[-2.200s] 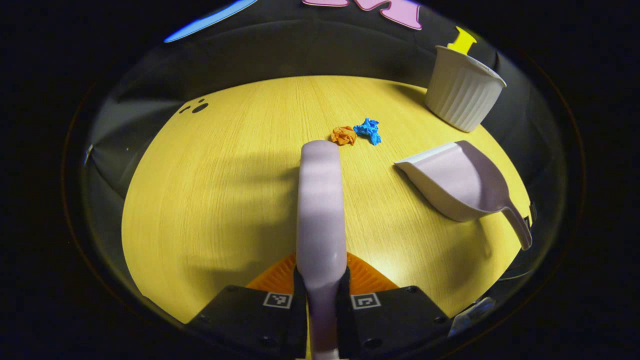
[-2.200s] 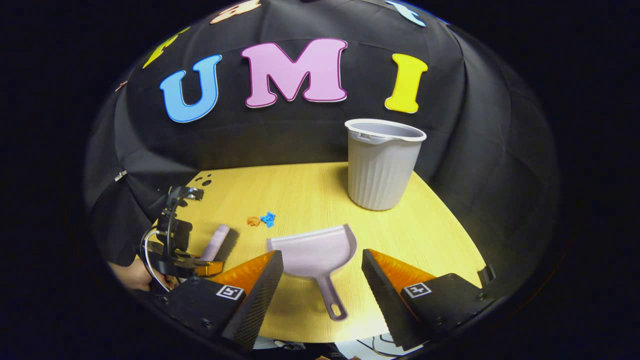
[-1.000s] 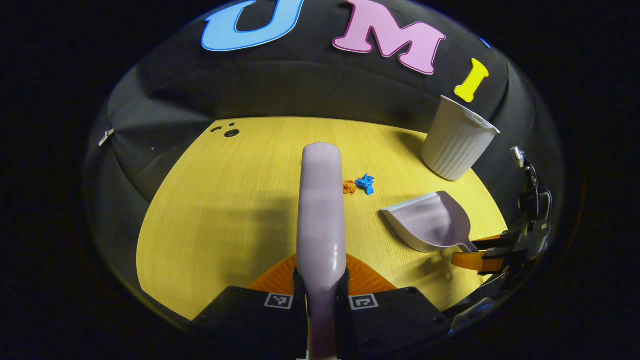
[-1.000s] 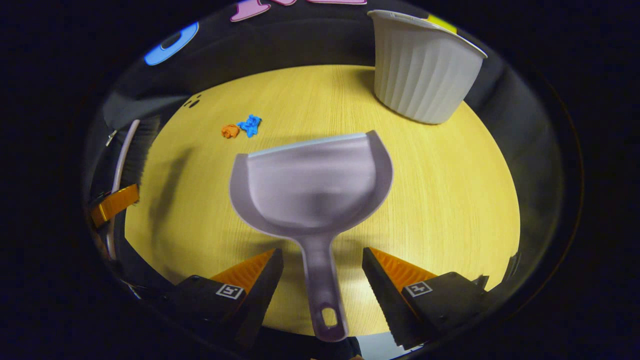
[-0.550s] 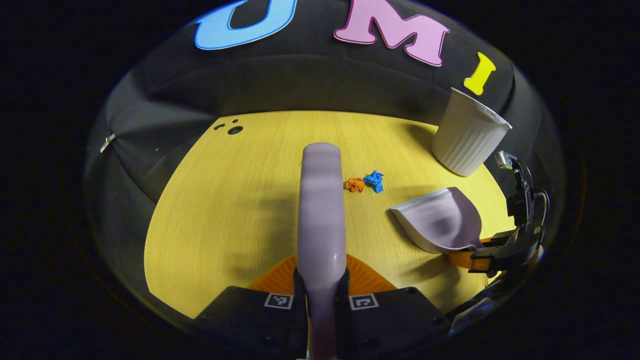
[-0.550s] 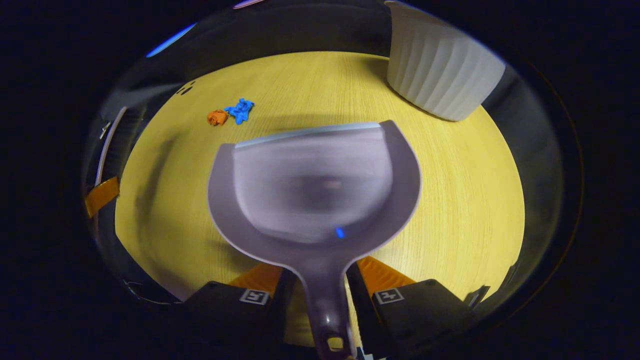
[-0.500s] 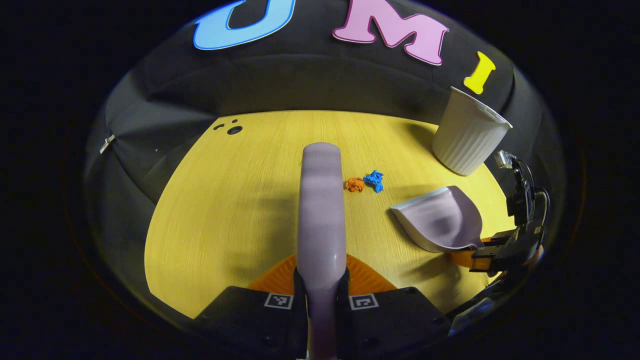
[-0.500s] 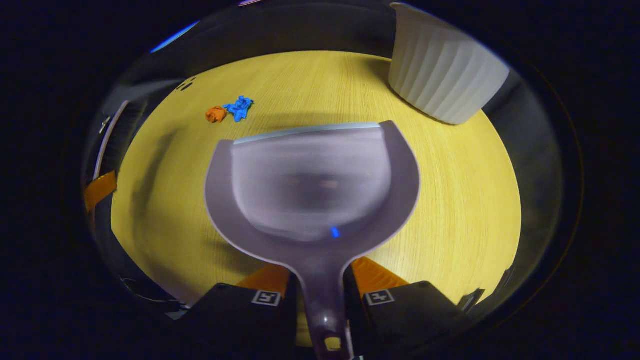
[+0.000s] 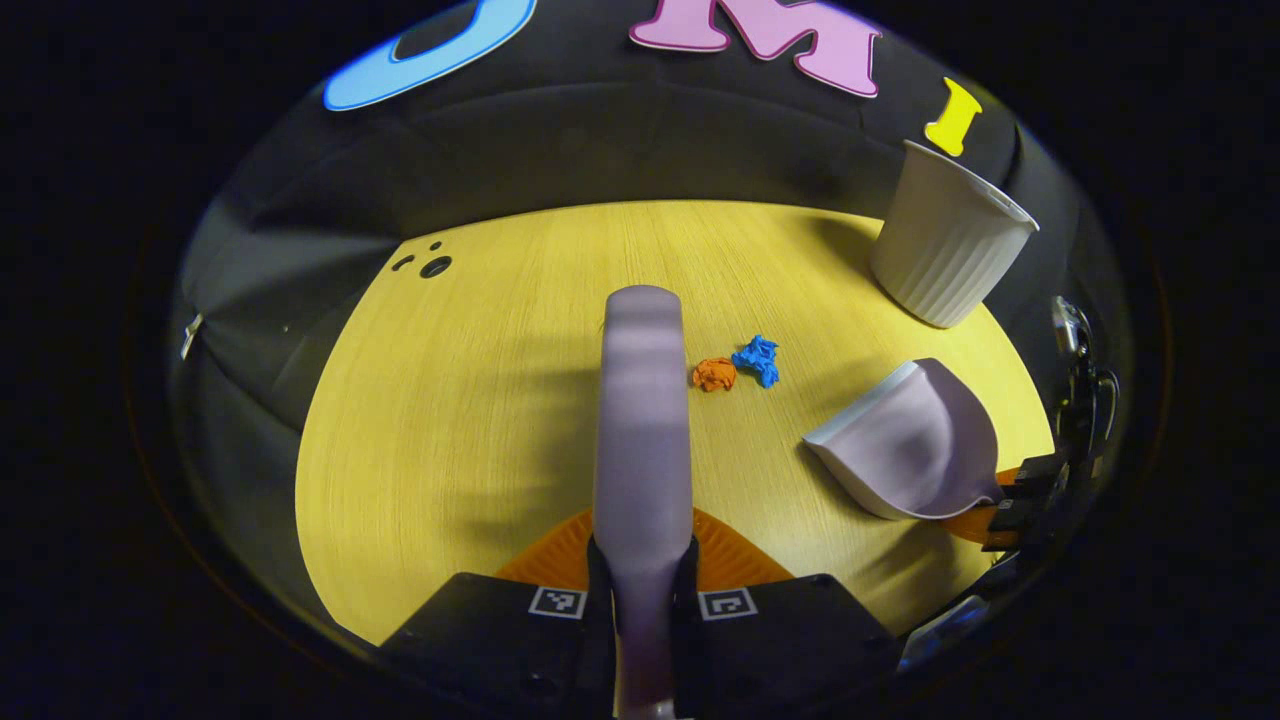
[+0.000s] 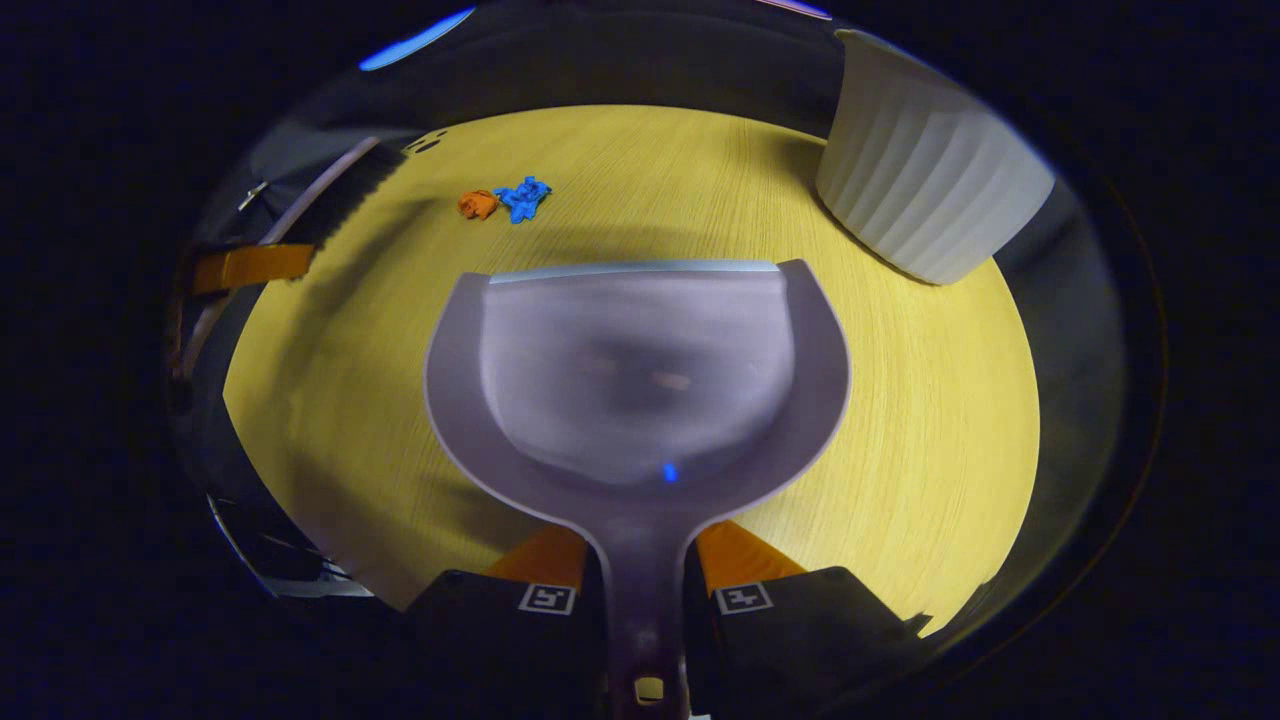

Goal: Pick up the small broom and dustpan from the desktop, sweep the trash into the dustpan with the broom, and then empty the trash into the garbage bin.

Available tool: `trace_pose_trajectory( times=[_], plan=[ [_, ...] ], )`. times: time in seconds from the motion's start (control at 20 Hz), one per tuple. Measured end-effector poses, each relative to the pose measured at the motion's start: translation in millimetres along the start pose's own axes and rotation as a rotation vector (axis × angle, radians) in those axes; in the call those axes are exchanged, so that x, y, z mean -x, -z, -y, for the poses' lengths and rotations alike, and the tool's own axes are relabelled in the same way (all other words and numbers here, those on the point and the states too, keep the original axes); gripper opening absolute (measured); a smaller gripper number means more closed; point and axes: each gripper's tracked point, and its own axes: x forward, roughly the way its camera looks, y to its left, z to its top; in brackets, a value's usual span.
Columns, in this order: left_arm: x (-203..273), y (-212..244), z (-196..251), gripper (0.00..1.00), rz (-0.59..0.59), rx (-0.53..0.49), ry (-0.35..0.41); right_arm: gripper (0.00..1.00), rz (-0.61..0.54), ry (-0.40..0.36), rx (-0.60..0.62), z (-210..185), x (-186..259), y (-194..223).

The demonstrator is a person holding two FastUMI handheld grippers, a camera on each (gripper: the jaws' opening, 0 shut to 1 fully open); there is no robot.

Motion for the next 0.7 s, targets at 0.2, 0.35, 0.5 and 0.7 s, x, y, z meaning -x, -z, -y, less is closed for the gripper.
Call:
trace_pose_trajectory(
  times=[0.2, 0.35, 0.5, 0.7],
  plan=[
    [-33, -19, -16, 0.26, -0.063, -0.067, -0.012, 0.36, 0.032, 0.004, 0.046, 18, 17, 2],
    [-57, -35, -26, 0.27, -0.112, -0.117, -0.011, 0.39, 0.052, 0.005, 0.072, 30, 28, -1],
    [-79, -60, -41, 0.27, -0.097, -0.215, -0.043, 0.39, 0.057, 0.006, 0.084, 38, 32, -2],
    [-103, -64, -40, 0.27, -0.142, -0.324, -0.02, 0.36, 0.037, -0.001, 0.085, 45, 32, 3]
  ],
)
